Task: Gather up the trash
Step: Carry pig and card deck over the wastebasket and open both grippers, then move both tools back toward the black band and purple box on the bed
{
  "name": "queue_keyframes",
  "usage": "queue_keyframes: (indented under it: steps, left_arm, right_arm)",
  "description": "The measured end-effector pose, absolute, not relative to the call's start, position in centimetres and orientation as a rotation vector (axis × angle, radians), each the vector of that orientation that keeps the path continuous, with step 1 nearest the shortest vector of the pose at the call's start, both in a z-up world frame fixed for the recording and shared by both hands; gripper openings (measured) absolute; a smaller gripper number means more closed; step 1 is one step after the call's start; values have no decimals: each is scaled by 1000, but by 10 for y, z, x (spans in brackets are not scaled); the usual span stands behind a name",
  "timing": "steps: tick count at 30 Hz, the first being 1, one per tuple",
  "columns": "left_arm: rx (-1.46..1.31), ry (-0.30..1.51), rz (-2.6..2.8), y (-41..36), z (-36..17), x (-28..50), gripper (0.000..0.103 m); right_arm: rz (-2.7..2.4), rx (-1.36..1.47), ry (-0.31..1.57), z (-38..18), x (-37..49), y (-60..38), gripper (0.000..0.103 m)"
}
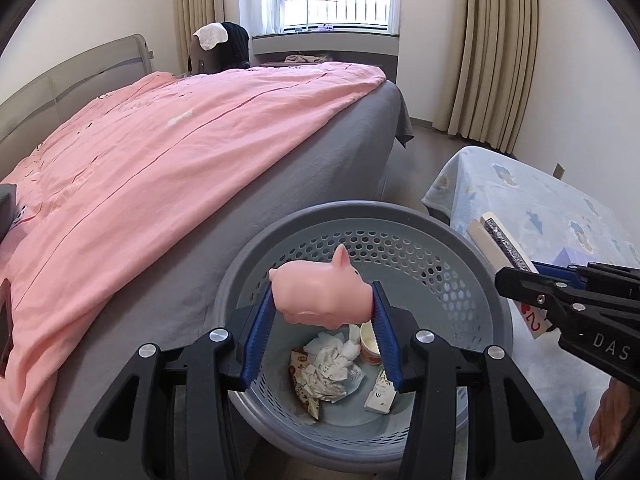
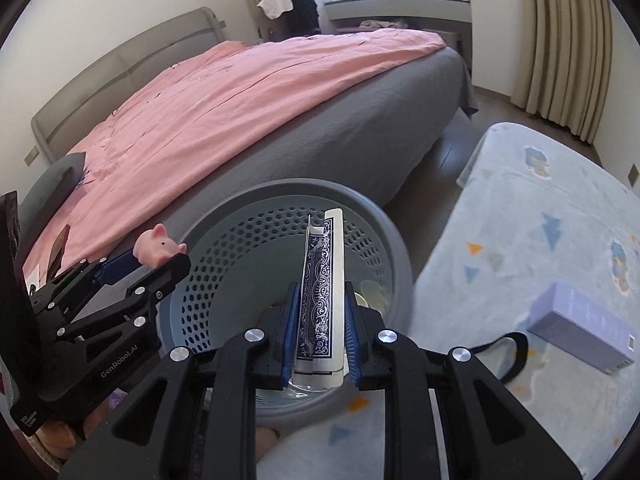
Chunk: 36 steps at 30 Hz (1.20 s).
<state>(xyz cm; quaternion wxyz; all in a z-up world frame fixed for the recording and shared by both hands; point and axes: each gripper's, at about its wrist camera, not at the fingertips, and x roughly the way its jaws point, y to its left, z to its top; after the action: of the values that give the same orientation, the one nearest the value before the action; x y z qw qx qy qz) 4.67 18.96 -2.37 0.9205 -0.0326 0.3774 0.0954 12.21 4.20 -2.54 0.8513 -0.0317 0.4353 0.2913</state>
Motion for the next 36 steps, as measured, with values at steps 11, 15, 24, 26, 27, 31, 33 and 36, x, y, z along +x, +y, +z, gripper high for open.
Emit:
queue_keyframes:
  steps: [11,15,24,26,27,31,33,36]
  left_arm:
    - [-108,806,197,203,-36,51,50]
    - [-102,795,221,203,-34,48,62]
    - [-101,804,237,205,-35,48,63]
    - [-96,803,242,204,-35,48,66]
    - [-95,801,245,204,-35,47,68]
    - [-85,791,268,204,-33,47,68]
    - [-86,786,271,204,-31,46,68]
    - [-80,779,275,203,-29,46,69]
  right_arm:
    - [628,-78,949,-44,131,48,27]
    - [611,-64,909,-39,129,43,59]
    - [600,-95,899,-39,124,45,59]
    - [599,-99,899,-39,123,46,59]
    - [599,-101,900,-40,123,46,59]
    - [578,-113,895,-41,123,47,59]
    - [569,-111,896,-41,123,45,59]
    - [553,-106,894,-41,123,42,59]
